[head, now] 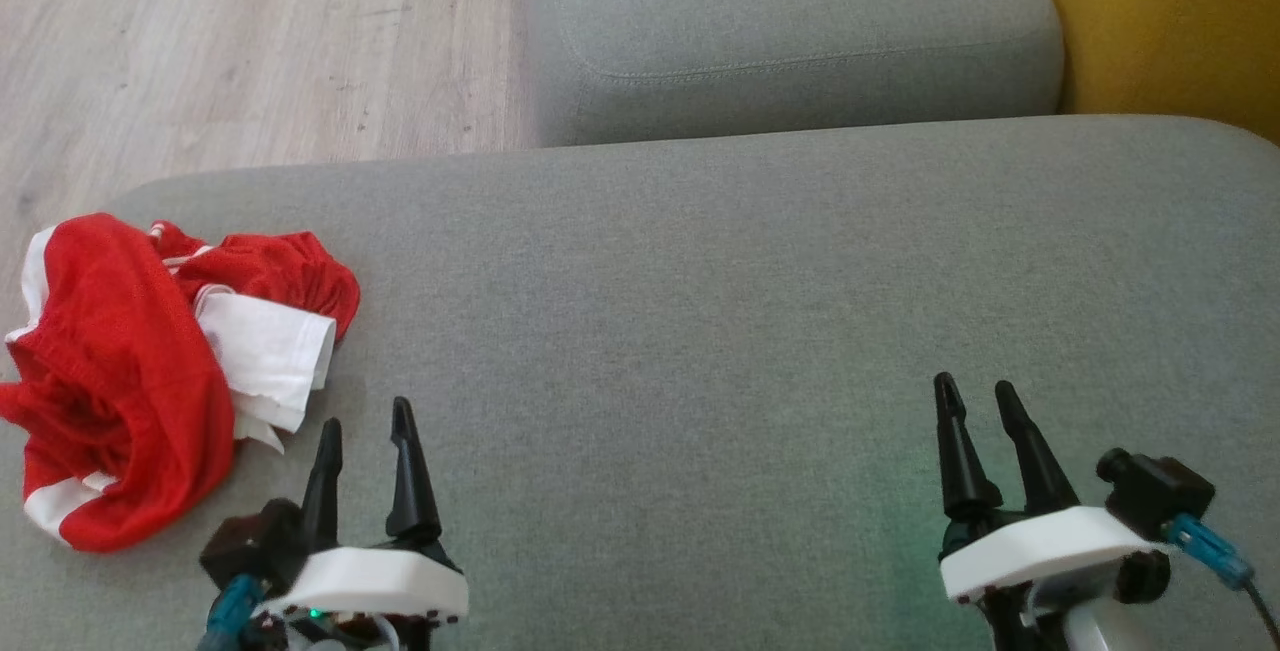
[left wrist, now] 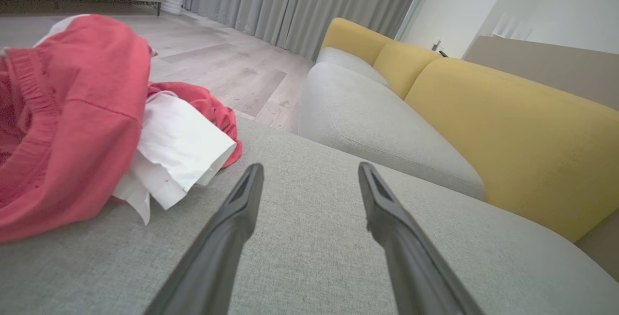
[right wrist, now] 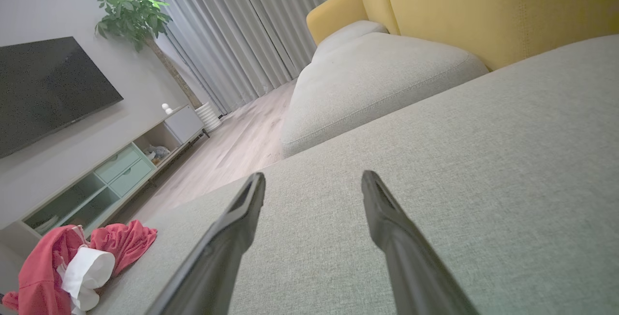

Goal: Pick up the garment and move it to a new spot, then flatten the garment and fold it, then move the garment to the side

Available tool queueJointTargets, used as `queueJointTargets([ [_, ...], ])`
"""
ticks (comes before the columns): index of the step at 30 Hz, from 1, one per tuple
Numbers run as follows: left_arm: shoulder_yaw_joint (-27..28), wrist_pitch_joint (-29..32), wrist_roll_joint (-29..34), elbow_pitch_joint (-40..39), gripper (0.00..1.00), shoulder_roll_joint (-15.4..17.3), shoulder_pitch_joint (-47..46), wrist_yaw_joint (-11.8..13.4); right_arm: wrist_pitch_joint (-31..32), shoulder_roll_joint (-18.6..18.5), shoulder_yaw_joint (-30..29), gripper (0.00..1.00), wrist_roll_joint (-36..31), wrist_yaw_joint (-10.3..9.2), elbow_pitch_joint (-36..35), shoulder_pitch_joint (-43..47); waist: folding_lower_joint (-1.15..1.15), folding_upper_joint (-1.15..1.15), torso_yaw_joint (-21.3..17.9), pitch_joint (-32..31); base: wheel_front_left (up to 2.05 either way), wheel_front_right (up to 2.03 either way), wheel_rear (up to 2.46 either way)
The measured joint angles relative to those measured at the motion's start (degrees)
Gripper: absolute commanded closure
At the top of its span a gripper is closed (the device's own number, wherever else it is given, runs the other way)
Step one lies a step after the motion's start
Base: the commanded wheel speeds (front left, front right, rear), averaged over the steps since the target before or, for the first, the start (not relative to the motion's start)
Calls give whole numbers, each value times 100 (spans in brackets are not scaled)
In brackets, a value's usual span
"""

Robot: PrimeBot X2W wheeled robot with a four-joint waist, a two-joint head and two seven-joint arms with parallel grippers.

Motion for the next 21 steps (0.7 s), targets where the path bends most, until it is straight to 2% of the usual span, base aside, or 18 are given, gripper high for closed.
queueJointTargets([
  [21, -240, -372, 1446, 133, 0, 5, 10, 305, -374, -4, -126, 0, -1592, 0, 261, 4, 0, 0, 39, -205, 0, 0, 0],
])
